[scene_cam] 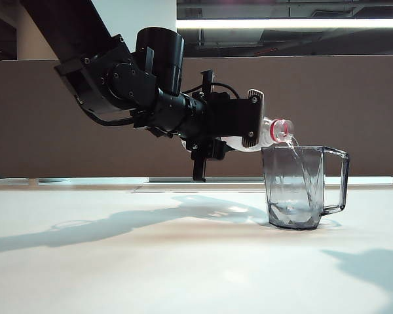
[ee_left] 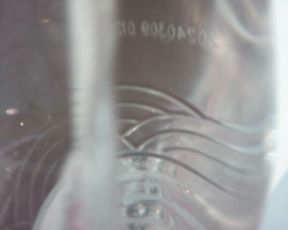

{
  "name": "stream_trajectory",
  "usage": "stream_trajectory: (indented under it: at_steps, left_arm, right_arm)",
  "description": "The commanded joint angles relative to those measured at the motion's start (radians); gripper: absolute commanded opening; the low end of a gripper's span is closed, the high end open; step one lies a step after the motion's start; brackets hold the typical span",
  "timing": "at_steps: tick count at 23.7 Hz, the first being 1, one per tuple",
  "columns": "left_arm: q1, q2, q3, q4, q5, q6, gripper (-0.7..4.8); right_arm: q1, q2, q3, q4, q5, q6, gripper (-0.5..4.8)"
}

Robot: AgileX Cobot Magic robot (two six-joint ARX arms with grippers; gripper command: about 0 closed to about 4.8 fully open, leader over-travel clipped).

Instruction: Pick up the mineral water bottle with the left hand on the table and pour water into the mug until it's half full.

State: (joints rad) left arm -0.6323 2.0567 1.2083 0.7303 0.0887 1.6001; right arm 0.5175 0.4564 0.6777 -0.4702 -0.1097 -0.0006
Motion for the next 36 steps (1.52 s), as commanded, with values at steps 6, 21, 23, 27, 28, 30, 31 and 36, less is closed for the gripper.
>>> stream_trajectory:
  at_steps: [6,21,23,27,28,30,31,36]
  left_arm:
    - [0.006,-0.010,0.012,0.065,0.004,0.020,1.75]
    - [0.008,-0.010,0.012,0.065,0.004,0.027,1.74]
    - [0.008,-0.010,0.012,0.065,0.004,0.028,1.75]
    - [0.008,-0.010,0.012,0.065,0.004,0.028,1.75]
    - [0.008,-0.010,0.012,0.065,0.004,0.031,1.75]
    - [0.008,-0.010,0.012,0.064,0.004,0.044,1.74]
    - [0.008,-0.010,0.012,0.064,0.004,0.046,1.75]
    - [0.008,-0.010,0.012,0.064,0.004,0.045,1.75]
  right_arm:
    - [0.001,-0.006,0.006,-0.005,-0.005,-0.003,-0.02]
    - [0.001,-0.006,0.006,-0.005,-0.005,-0.003,-0.02]
    - [0.001,-0.006,0.006,-0.005,-0.005,-0.003,-0.02]
    - [0.001,-0.006,0.006,-0.005,-0.005,-0.003,-0.02]
    - [0.001,-0.006,0.006,-0.005,-0.005,-0.003,-0.02]
    - [0.001,-0.006,0.006,-0.005,-0.005,-0.003,-0.02]
    - [0.001,-0.006,0.006,-0.005,-0.005,-0.003,-0.02]
    - [0.001,-0.006,0.006,-0.005,-0.005,-0.003,-0.02]
